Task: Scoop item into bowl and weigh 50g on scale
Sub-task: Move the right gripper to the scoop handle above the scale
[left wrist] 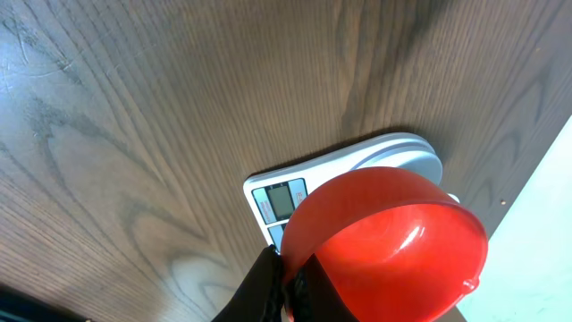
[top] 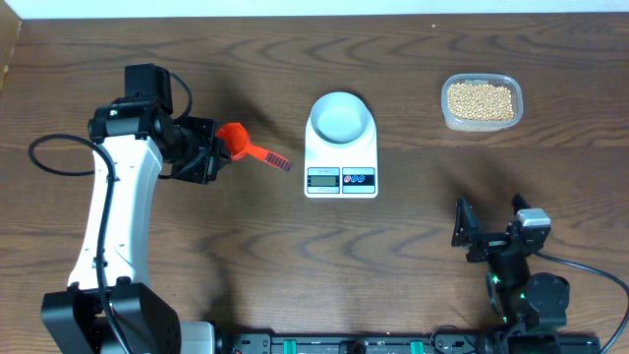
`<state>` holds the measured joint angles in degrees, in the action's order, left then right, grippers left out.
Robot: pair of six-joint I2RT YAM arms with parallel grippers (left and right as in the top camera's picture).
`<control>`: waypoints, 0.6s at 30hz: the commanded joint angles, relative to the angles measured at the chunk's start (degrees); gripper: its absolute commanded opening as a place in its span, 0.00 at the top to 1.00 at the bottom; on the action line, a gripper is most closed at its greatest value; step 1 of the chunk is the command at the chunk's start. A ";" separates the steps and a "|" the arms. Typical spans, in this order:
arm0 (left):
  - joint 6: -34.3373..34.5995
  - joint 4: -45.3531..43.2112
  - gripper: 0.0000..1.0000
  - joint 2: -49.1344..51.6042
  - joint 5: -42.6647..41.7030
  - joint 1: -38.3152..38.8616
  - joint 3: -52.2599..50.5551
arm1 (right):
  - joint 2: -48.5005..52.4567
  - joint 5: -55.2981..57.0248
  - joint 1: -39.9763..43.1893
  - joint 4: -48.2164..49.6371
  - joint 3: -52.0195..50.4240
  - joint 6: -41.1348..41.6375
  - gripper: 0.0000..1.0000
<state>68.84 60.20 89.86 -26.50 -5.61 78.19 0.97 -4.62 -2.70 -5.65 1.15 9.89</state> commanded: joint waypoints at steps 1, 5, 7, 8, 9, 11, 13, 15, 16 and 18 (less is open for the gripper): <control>0.81 0.39 0.93 -1.14 -0.09 -0.04 -0.50 | 2.01 -2.43 0.46 -3.54 5.01 2.95 0.01; 2.25 0.39 0.93 -1.14 -0.09 -0.04 -0.50 | 9.53 -3.13 0.46 -7.96 13.49 2.93 0.01; 2.43 0.37 0.92 -1.14 -0.09 -0.04 -0.50 | 15.91 -4.83 0.46 -8.98 18.47 2.93 0.01; 2.43 0.37 0.93 -1.14 -0.09 -0.04 -0.50 | 18.67 -5.77 0.46 -9.20 20.35 2.93 0.01; 2.43 0.39 0.93 -1.14 -0.09 -0.04 -0.50 | 20.87 -6.73 0.46 -9.35 21.75 2.93 0.01; 2.43 0.39 0.93 -1.14 -0.09 -0.04 -0.50 | 27.17 -9.73 0.46 -9.86 25.64 2.93 0.01; 2.43 0.39 0.93 -1.14 -0.09 -0.04 -0.50 | 32.79 -13.18 0.46 -10.32 28.96 2.97 0.01; 2.43 0.37 0.93 -1.14 -0.09 -0.04 -0.50 | 38.23 -18.08 0.46 -10.40 32.04 2.97 0.01; 2.45 0.37 0.93 -1.14 -0.09 -0.04 -0.50 | 41.40 -21.51 0.46 -10.32 33.77 2.97 0.01; 2.71 0.39 0.93 -1.14 -0.09 -0.04 -0.50 | 46.73 -28.59 0.46 -9.22 36.50 3.02 0.01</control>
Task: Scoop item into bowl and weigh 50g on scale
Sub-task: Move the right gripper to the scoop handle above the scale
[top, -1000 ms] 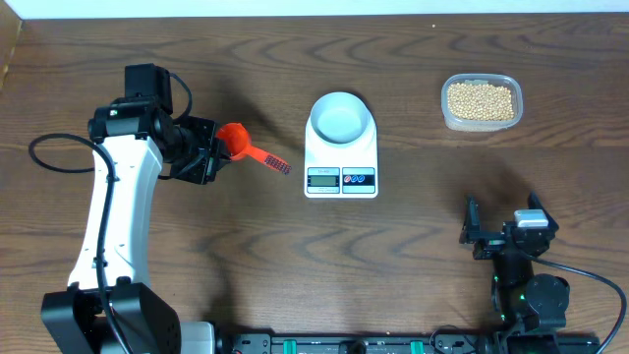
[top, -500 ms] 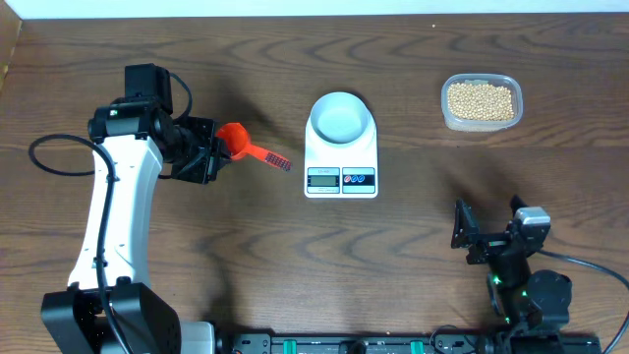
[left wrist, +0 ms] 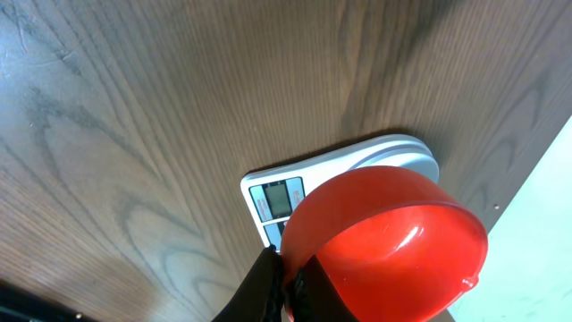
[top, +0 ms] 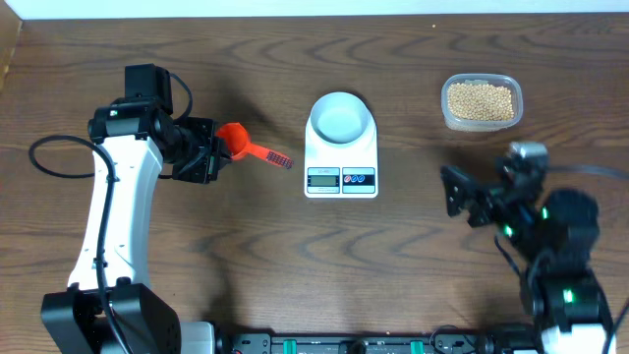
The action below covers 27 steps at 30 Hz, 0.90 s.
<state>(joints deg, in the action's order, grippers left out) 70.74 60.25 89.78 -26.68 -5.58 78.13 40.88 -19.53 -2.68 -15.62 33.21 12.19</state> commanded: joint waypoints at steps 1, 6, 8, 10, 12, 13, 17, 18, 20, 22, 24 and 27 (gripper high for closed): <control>1.03 0.35 0.93 -1.05 0.09 -0.07 -0.44 | 8.92 -17.55 0.44 2.19 5.29 1.11 0.01; 1.88 0.35 0.93 -1.05 0.07 -0.02 -0.44 | 18.40 -31.58 0.42 15.19 6.12 11.56 0.01; 2.80 0.33 0.93 -1.05 0.09 0.55 -0.44 | 21.64 -32.11 -0.09 20.94 6.12 20.06 0.01; 4.11 0.31 0.92 -1.05 0.09 1.46 -0.44 | 24.17 -32.11 -0.83 24.70 6.12 24.15 0.01; 5.14 -0.28 0.93 -1.05 0.09 2.84 -0.44 | 26.69 -32.00 -1.95 27.71 6.12 26.62 0.01; 5.75 -0.76 0.93 -1.05 0.11 3.54 -0.44 | 27.78 -31.93 -2.56 28.79 6.12 27.67 0.03; 10.69 -2.49 0.93 -1.05 0.11 6.78 -0.44 | 31.30 -28.96 -5.42 30.16 6.12 32.76 0.10; 11.96 -2.78 0.93 -1.05 0.11 7.48 -0.44 | 31.74 -28.13 -5.95 29.97 6.10 33.73 0.12; 14.88 -3.56 0.92 -1.05 0.11 9.01 -0.44 | 33.03 -26.45 -7.45 30.01 6.10 36.02 0.13; 17.18 -4.44 0.93 -1.05 0.11 10.40 -0.44 | 34.03 -25.59 -8.87 30.03 6.10 37.27 0.13; 19.39 -5.18 0.93 -1.05 0.11 11.74 -0.44 | 34.84 -25.59 -10.58 30.32 6.10 37.29 0.13; 21.77 -5.57 0.93 -1.05 0.13 13.07 -0.44 | 35.12 -25.59 -12.44 31.21 6.10 37.29 0.13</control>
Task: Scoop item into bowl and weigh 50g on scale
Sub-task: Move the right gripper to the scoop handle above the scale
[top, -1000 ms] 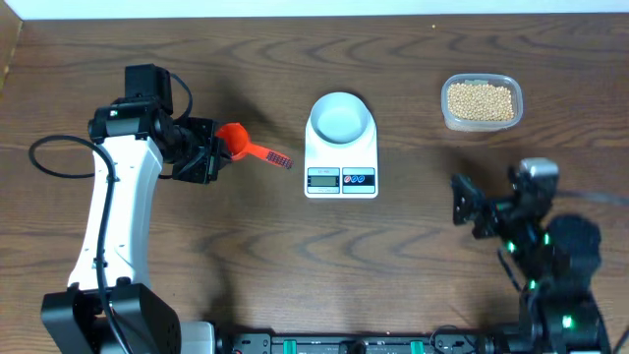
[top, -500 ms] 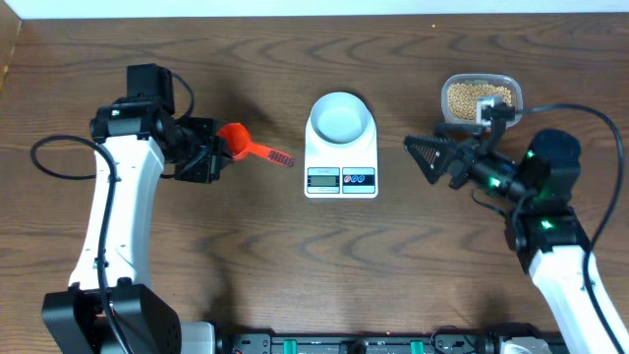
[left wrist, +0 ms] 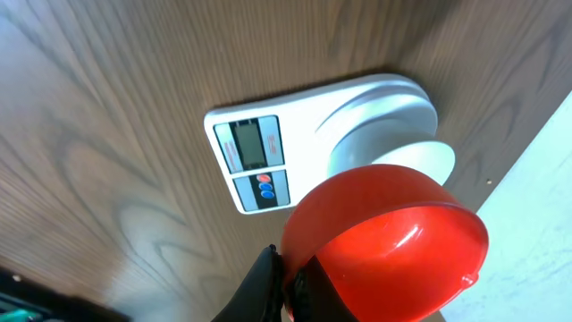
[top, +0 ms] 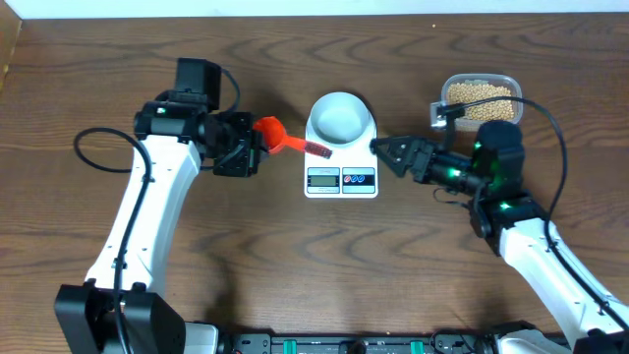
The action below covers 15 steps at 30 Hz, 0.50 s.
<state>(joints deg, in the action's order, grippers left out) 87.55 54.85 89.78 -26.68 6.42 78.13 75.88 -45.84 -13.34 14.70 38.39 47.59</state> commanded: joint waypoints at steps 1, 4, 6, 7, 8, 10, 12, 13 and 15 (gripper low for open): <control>5.95 -0.20 0.93 -1.05 0.13 1.49 -0.44 | 0.15 0.76 -2.51 1.44 0.92 1.88 0.13; 8.02 -0.35 0.93 -1.05 0.11 2.62 -0.44 | 0.15 0.96 -4.55 3.76 0.92 1.95 0.13; 9.46 -0.37 0.93 -1.05 0.11 3.58 -0.44 | 0.15 1.31 -5.79 5.14 0.92 2.12 0.13; 10.16 -0.37 0.93 -1.05 0.11 4.07 -0.44 | 0.15 1.86 -6.47 5.55 0.92 2.19 0.12; 10.58 -0.50 0.93 -1.05 0.11 4.57 -0.44 | 0.15 2.32 -7.06 5.77 0.92 2.60 0.12; 10.91 -1.22 0.93 -1.05 0.11 5.60 -0.44 | 0.15 3.23 -7.91 5.73 0.92 3.19 0.12; 11.47 -2.10 0.93 -1.05 0.11 6.71 -0.44 | 0.15 3.52 -8.57 5.75 0.92 3.19 0.12; 11.89 -2.51 0.93 -1.05 0.11 7.28 -0.44 | 0.15 3.52 -8.85 5.73 0.92 3.19 0.12; 12.85 -3.41 0.93 -1.05 0.11 8.57 -0.44 | 0.15 3.52 -9.27 5.73 0.92 3.17 0.12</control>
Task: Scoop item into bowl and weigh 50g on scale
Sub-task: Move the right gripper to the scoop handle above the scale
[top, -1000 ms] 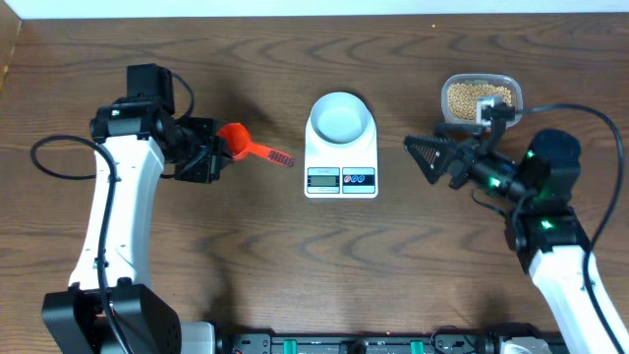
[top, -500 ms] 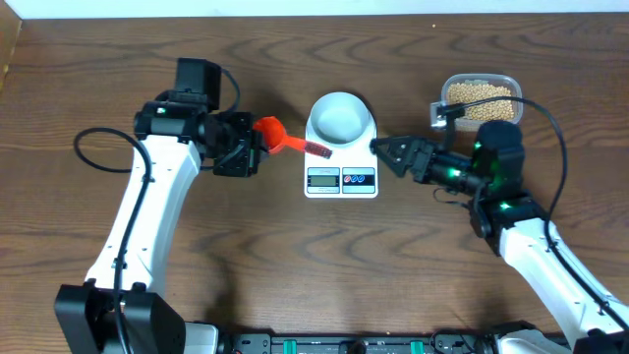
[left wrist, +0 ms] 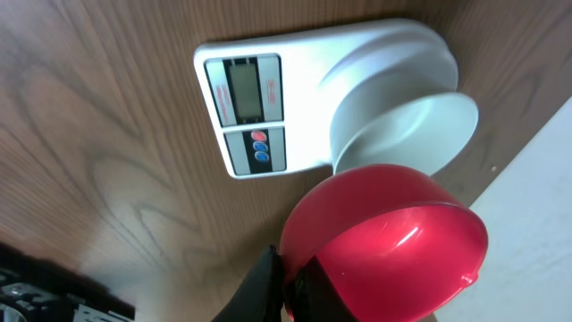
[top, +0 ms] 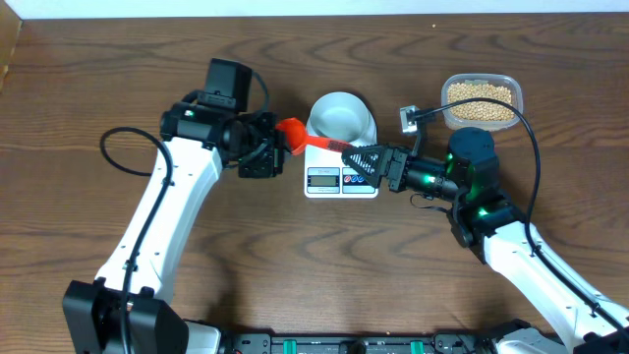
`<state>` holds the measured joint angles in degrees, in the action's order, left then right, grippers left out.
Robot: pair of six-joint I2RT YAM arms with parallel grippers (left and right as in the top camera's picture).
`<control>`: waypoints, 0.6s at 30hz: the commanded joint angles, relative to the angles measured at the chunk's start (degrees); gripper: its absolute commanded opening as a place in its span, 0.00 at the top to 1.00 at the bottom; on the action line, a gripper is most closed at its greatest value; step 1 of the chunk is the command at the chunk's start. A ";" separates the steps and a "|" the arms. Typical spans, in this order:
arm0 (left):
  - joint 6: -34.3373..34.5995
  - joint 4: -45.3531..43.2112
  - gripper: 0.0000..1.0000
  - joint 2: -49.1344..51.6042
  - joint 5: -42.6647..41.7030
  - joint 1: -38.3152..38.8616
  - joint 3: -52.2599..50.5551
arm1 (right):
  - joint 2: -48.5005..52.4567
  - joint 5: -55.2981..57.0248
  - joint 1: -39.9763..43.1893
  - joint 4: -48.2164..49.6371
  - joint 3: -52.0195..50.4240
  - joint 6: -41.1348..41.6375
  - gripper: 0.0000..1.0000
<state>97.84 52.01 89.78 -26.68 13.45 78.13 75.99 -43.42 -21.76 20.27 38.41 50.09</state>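
Note:
A red scoop [top: 292, 133] hangs just left of the white bowl [top: 339, 113], which stands on the white scale [top: 341, 180]. My left gripper [top: 273, 149] is shut on the scoop's cup rim. The left wrist view shows the fingers [left wrist: 268, 282] pinching the red cup [left wrist: 393, 241] above the bowl [left wrist: 402, 125] and the scale's display [left wrist: 243, 89]. The striped handle reaches right over the scale. My right gripper [top: 362, 157] is at the handle's tip, above the scale's display; its jaws cannot be made out. A clear tub of soybeans [top: 481, 100] sits at the far right.
A black cable [top: 118, 147] loops left of the left arm, and another cable [top: 531, 138] arcs over the right arm beside the tub. The table's far edge [top: 314, 14] meets a white wall behind the bowl.
My left gripper carried the scoop further right, up to the bowl's left edge. My right gripper moved left from beside the scale to over its display, meeting the handle's tip.
First my left gripper held the scoop well left of the scale while the right arm sat folded at the front right. Then the right arm had lifted toward the middle. Later both grippers were near the scale, and now they meet at the scoop over it.

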 commanded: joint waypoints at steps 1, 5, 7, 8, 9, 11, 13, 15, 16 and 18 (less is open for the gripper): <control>2.60 -1.18 0.93 -1.05 0.11 2.19 -0.44 | 0.04 1.07 -0.90 0.15 0.90 0.68 0.12; 3.04 -2.64 0.93 -1.05 0.15 4.17 -0.44 | 0.04 1.16 -0.90 0.13 0.90 0.66 0.13; 3.04 -2.93 0.93 -1.05 0.17 4.87 -0.44 | 0.04 1.36 -0.90 0.11 0.90 0.68 0.14; 3.26 -2.91 0.93 -1.05 0.15 5.14 -0.44 | 0.04 1.53 -0.90 0.11 0.90 0.68 0.15; 3.45 -2.89 0.93 -1.05 0.17 5.31 -0.44 | 0.04 1.55 -0.90 0.13 0.90 0.68 0.15; 3.67 -2.89 0.93 -1.05 0.15 5.70 -0.44 | 0.04 1.95 -0.90 0.13 0.90 0.68 0.16; 4.07 -2.89 0.93 -1.05 0.15 6.05 -0.44 | 0.04 2.21 -0.90 0.13 0.90 0.68 0.19; 5.18 -2.86 0.93 -1.05 0.15 6.54 -0.44 | 0.04 2.45 -0.90 0.13 0.90 0.74 0.21; 5.79 -2.86 0.93 -1.05 0.15 6.78 -0.44 | 0.04 2.73 -0.92 0.13 0.90 1.16 0.21; 7.67 -2.86 0.93 -1.05 0.17 7.54 -0.44 | 0.04 3.04 -0.90 0.15 0.90 2.03 0.22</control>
<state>102.28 49.04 89.78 -26.68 19.92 78.13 75.99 -41.47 -22.37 20.29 38.41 50.92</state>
